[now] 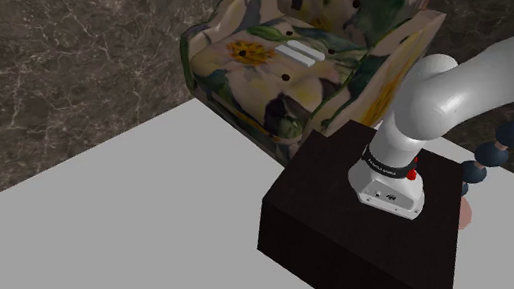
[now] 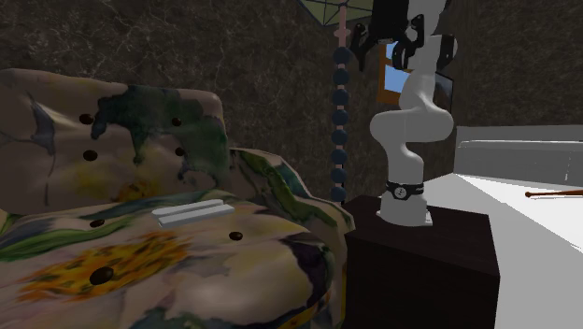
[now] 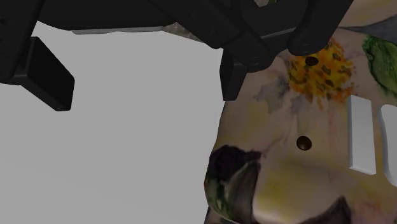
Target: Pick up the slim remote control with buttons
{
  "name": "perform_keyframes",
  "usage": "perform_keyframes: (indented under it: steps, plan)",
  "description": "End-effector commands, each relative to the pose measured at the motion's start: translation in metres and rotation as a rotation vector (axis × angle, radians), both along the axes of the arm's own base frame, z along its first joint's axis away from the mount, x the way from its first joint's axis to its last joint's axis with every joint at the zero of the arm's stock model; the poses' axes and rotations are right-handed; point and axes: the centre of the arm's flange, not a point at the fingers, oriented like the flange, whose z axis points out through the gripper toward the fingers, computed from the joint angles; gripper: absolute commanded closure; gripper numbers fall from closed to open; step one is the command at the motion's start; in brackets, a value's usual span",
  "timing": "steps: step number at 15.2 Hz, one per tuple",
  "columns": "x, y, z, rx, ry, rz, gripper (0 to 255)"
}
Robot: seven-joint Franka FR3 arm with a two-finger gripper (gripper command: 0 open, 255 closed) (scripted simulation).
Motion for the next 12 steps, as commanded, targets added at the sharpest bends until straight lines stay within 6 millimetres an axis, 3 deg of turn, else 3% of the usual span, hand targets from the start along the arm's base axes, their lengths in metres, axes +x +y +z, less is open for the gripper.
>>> perform_keyframes:
  steps: [1,12]
  plan:
    - [0.0,0.0,0.0,0.0,0.0,0.0,0]
    - [0.061,-0.111,-0.077,0.019,0.023,-0.047,0]
